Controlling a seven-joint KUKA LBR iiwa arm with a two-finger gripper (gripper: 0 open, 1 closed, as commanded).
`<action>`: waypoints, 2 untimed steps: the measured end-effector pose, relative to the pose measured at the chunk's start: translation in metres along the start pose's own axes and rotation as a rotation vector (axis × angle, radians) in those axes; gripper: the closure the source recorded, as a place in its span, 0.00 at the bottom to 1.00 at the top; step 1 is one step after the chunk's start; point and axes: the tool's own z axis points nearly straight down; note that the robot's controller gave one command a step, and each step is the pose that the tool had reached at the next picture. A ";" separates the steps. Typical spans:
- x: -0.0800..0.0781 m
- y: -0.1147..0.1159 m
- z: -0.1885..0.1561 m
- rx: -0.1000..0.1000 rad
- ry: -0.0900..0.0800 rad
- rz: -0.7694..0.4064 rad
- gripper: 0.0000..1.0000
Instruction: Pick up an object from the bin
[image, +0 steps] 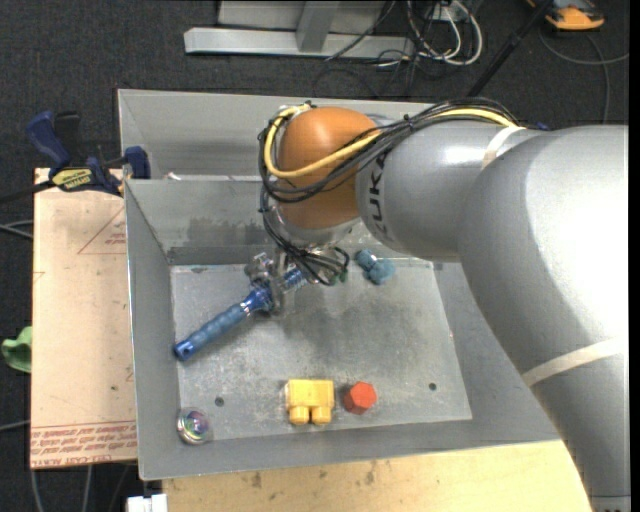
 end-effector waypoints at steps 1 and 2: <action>0.037 0.007 -0.120 0.002 -0.004 -0.060 1.00; 0.092 -0.003 -0.209 0.002 -0.002 -0.350 1.00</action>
Offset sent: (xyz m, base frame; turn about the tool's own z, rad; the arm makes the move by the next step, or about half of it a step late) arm -0.0375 -0.0121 0.1152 -0.0622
